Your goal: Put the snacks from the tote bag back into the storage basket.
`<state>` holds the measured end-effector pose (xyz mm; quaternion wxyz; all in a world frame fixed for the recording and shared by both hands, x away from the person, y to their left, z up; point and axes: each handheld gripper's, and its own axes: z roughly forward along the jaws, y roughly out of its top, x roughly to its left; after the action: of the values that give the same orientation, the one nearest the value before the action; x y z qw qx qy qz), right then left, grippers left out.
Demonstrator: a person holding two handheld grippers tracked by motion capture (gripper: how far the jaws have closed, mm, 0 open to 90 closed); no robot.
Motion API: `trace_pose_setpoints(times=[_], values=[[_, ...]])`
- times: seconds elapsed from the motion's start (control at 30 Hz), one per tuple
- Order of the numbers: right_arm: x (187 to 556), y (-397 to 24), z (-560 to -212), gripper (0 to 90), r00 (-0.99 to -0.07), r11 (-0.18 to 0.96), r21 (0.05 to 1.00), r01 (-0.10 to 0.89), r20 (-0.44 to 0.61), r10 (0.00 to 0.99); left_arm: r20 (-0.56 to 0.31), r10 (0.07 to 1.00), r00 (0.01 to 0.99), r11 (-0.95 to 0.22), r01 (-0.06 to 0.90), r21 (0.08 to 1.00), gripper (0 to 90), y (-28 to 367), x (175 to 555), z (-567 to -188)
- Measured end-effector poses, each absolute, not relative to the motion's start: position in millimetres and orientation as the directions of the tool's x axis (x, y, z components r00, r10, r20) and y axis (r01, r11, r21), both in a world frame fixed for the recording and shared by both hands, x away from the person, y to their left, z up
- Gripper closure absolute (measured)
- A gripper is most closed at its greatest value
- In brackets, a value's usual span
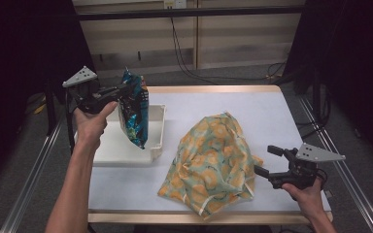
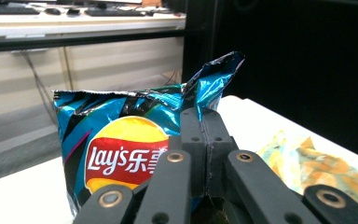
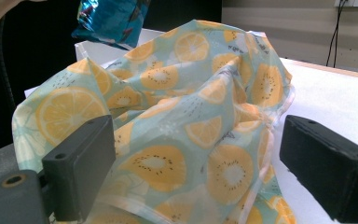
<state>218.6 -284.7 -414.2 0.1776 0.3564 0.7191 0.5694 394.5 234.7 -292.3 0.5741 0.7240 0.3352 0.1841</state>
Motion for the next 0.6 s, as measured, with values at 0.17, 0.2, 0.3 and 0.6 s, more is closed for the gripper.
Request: trace_pose_setpoints(times=[0.17, 0.2, 0.3, 0.6], values=[[218.3, -284.8, -414.0, 10.0, -0.684, 0.098, 0.945, 0.311, 0.151, 0.714, -0.134, 0.725, 0.675, -0.108, 0.304, 0.947, 89.8, 238.0, 405.7, -304.4], [218.4, -284.8, -414.0, 9.9, -0.683, 0.098, 0.946, 0.310, 0.149, 0.715, -0.134, 0.733, 0.667, -0.109, 0.309, 0.945, 89.8, 238.2, 407.7, -306.2], [218.9, -284.5, -414.8, 9.9, -0.682, 0.096, 0.944, 0.315, 0.155, 0.715, -0.142, 0.750, 0.647, -0.095, 0.317, 0.944, 89.8, 237.5, 412.7, -311.5], [220.5, -285.1, -417.1, 9.9, -0.688, 0.099, 0.944, 0.316, 0.156, 0.709, -0.142, 0.794, 0.591, -0.090, 0.345, 0.934, 89.8, 237.5, 429.1, -328.4]])
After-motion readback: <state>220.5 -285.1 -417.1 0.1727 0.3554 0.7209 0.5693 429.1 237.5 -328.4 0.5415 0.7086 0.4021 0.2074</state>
